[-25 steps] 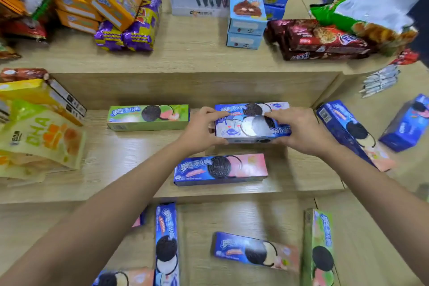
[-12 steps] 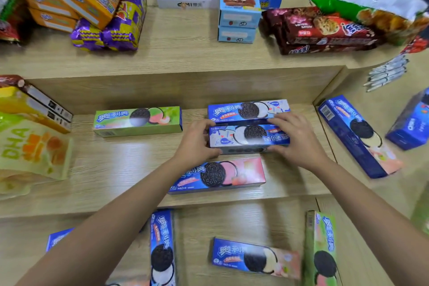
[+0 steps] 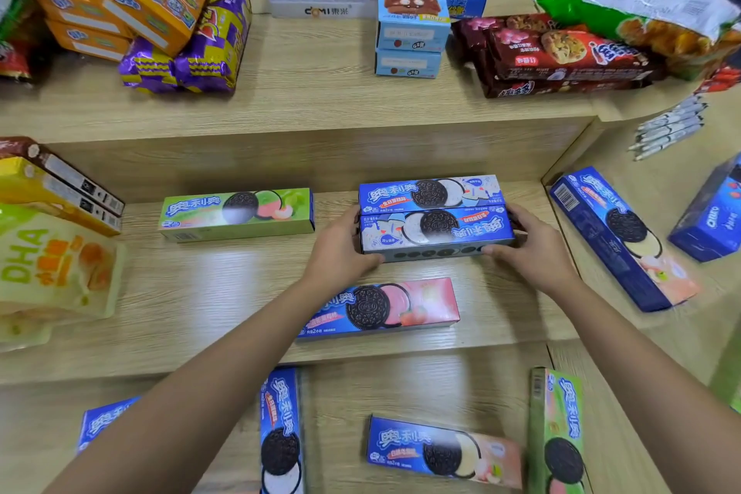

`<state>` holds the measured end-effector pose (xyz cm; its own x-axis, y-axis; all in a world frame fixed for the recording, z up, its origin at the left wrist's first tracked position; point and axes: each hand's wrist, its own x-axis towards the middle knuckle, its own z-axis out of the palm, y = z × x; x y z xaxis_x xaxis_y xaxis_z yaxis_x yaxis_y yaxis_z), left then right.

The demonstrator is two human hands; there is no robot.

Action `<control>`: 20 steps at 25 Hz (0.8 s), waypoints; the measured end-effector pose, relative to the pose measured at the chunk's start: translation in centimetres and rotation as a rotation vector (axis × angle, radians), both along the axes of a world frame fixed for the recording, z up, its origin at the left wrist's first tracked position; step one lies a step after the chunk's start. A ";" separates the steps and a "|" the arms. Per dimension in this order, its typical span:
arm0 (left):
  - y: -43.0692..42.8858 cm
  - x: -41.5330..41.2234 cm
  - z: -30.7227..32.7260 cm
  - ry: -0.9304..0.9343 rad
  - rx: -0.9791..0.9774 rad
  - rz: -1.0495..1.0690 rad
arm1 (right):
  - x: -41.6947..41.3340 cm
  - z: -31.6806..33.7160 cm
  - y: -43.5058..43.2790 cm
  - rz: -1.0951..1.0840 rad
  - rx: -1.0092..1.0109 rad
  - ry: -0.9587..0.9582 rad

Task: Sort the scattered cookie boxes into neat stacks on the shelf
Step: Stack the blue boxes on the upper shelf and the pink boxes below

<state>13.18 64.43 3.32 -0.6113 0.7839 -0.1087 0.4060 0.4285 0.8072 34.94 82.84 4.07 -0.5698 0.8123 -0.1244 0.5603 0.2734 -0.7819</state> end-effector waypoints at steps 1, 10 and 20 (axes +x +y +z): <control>0.1 0.0 -0.1 0.008 0.000 0.003 | -0.2 0.0 0.1 0.002 0.003 0.010; -2.6 -0.7 2.4 -0.087 -0.040 -0.021 | 0.8 1.7 -2.3 -0.096 0.037 -0.016; -16.4 -0.8 2.7 -0.212 -0.092 0.094 | 2.5 2.0 -11.7 -0.083 0.226 0.021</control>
<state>12.36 48.00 6.03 -0.6368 0.7058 -0.3104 0.1865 0.5317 0.8261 37.43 71.16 6.09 -0.5006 0.8622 0.0770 0.5720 0.3963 -0.7181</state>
